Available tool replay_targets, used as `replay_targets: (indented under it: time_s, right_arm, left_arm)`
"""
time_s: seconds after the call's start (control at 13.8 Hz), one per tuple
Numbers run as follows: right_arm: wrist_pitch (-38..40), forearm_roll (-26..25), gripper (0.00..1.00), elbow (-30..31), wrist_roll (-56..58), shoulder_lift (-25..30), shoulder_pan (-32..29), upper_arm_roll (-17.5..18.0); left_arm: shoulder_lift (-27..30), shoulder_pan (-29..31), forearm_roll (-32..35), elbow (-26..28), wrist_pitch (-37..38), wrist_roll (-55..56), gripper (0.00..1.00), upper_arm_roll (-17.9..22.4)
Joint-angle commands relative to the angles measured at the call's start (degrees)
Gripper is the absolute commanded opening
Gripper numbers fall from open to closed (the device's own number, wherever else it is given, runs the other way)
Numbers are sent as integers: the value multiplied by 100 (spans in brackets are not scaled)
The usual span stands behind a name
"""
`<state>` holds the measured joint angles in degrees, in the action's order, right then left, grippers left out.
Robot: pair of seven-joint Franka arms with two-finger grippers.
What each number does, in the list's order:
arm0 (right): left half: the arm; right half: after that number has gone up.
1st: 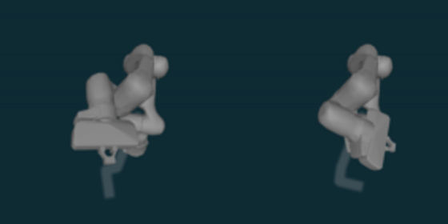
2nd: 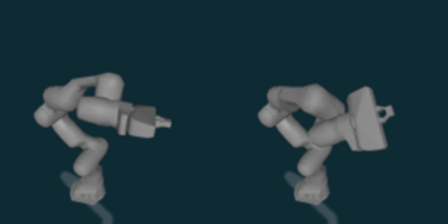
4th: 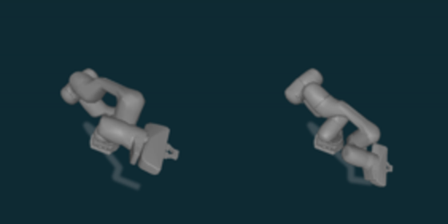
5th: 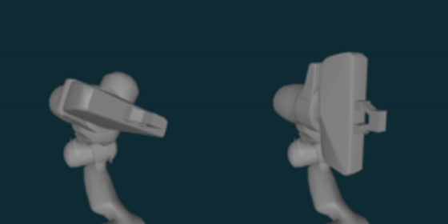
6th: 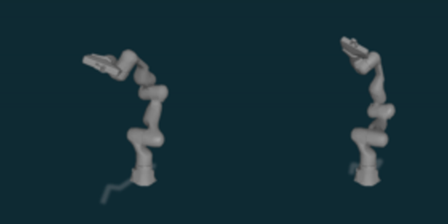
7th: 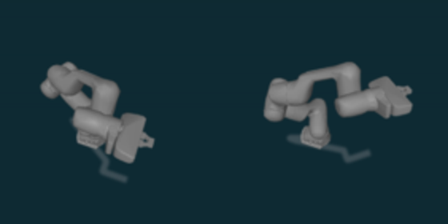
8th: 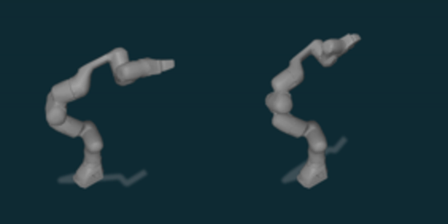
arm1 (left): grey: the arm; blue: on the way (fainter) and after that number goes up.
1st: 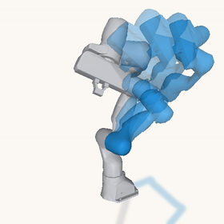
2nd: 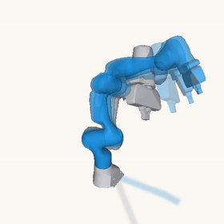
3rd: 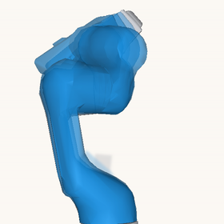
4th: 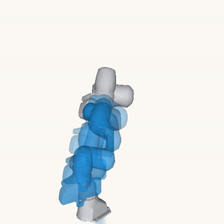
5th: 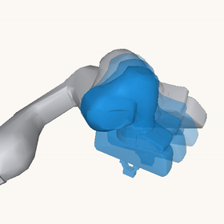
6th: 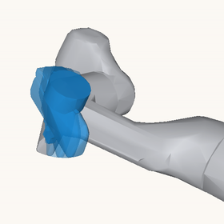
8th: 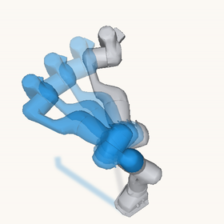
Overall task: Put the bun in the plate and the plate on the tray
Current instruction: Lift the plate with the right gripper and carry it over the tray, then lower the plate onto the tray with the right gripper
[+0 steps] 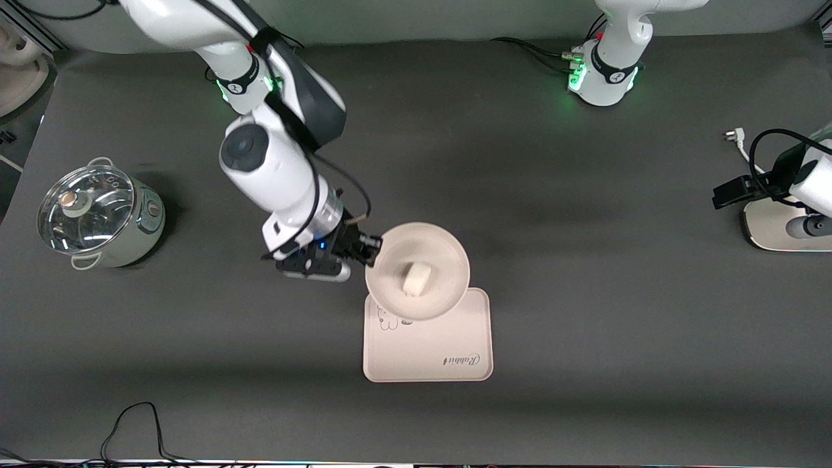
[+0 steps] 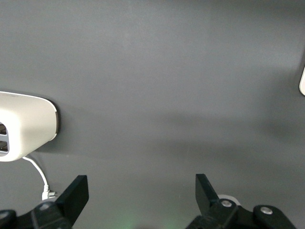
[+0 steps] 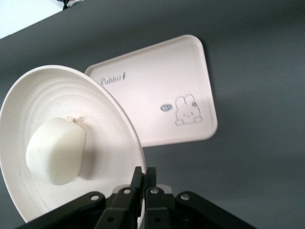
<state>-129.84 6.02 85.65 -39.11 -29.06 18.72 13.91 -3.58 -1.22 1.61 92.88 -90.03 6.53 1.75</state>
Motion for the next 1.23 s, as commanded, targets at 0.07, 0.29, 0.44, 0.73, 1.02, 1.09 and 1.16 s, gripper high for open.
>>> replay_targets:
  time_s: [0.07,0.29,0.44,0.73,1.02,1.09,1.16]
  right_arm:
    - [38,-485,0,-1269,211,-1486,-79,244]
    - [-453,-584,0,-1437,211,-2032,-79,227]
    - [-849,-593,0,-1419,203,-2331,-70,200]
    - [-1166,-769,0,-1428,202,-2630,-79,104]
    - [-1351,-778,0,-1419,194,-2798,-79,86]
    - [-1351,-778,0,-1419,185,-2798,-79,86]
    - [-1351,-778,14,-1419,185,-2798,-70,86]
  left_arm:
    - [68,-27,-29,-147,293,-64,100,10]
    - [50,-18,-46,-147,206,-55,100,10]
    - [50,-36,-38,-147,232,-46,100,10]
    - [59,-27,-38,-147,267,-46,100,10]
    - [59,-36,-47,-164,258,-46,100,-61]
    - [67,-36,-47,-165,267,-46,100,-69]
    - [59,-36,-47,-165,258,-55,100,-78]
